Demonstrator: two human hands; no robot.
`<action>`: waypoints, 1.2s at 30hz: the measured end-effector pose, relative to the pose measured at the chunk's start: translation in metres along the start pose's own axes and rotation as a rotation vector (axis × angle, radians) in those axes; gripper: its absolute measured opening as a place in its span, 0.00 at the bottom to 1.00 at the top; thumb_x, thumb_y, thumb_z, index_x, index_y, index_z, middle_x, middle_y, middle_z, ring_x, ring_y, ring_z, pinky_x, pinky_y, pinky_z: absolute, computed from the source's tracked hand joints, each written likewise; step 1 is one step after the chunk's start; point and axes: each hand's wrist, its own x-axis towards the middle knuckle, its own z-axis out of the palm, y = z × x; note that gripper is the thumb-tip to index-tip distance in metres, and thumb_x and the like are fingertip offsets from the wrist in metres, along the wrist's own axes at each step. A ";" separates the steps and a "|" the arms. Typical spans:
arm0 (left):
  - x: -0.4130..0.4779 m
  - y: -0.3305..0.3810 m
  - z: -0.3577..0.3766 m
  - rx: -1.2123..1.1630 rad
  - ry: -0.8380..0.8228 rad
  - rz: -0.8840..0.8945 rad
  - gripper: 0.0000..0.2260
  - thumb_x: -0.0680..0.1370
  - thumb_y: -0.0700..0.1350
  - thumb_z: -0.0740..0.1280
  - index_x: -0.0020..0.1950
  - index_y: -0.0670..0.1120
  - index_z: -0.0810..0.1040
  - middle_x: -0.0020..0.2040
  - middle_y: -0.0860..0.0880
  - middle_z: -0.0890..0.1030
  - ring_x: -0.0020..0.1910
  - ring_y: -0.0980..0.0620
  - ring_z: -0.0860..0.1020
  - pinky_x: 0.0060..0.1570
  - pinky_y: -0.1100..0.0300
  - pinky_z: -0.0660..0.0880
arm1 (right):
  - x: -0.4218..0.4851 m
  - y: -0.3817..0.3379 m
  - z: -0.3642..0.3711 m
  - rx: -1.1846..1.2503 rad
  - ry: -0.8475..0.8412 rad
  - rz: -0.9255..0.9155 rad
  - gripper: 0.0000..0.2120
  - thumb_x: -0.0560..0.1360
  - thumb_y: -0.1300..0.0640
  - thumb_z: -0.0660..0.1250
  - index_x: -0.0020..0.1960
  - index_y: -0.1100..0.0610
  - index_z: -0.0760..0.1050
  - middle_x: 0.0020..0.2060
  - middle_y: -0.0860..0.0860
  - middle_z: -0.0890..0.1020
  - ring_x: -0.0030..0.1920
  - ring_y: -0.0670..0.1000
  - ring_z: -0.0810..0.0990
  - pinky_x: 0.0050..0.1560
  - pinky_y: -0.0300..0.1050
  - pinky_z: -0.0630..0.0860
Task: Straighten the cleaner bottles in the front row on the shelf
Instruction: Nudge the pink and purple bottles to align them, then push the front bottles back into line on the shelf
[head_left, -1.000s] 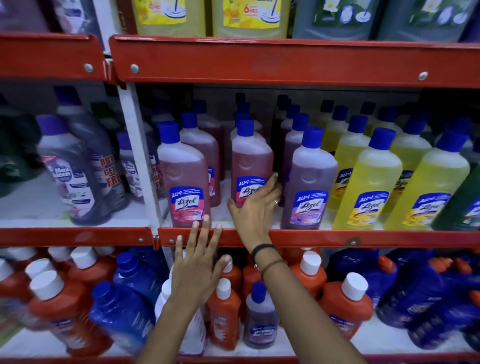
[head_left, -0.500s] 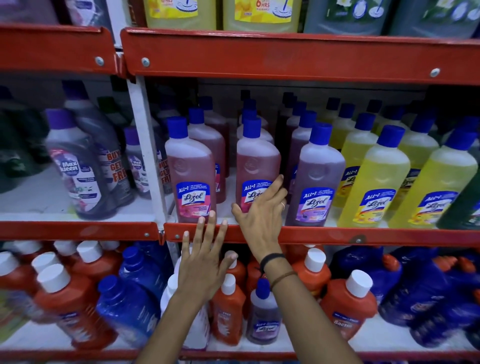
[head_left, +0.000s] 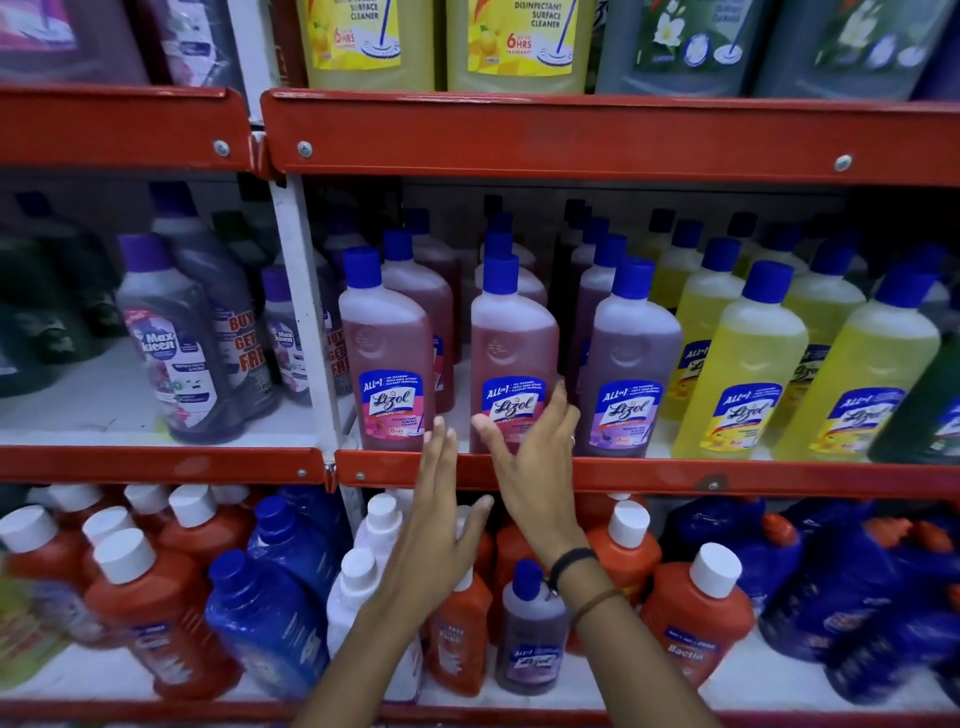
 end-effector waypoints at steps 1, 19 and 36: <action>0.005 0.010 -0.002 -0.104 0.018 -0.011 0.31 0.80 0.53 0.58 0.76 0.52 0.43 0.79 0.53 0.44 0.76 0.61 0.42 0.70 0.73 0.42 | -0.003 0.005 -0.003 0.127 -0.027 0.001 0.44 0.71 0.34 0.61 0.75 0.57 0.48 0.70 0.59 0.62 0.69 0.57 0.66 0.67 0.50 0.67; 0.045 0.022 -0.020 -0.553 -0.175 -0.266 0.32 0.80 0.40 0.62 0.76 0.57 0.47 0.70 0.55 0.68 0.66 0.65 0.68 0.66 0.62 0.68 | 0.003 0.024 -0.019 0.503 -0.069 0.036 0.22 0.78 0.40 0.54 0.60 0.53 0.76 0.50 0.52 0.84 0.51 0.40 0.82 0.47 0.35 0.79; 0.055 0.077 0.073 -0.409 -0.108 -0.132 0.34 0.75 0.54 0.62 0.75 0.60 0.46 0.79 0.54 0.53 0.76 0.59 0.52 0.75 0.48 0.57 | 0.022 0.091 -0.092 0.522 0.075 0.101 0.31 0.74 0.34 0.55 0.69 0.53 0.68 0.68 0.52 0.74 0.66 0.44 0.71 0.68 0.40 0.68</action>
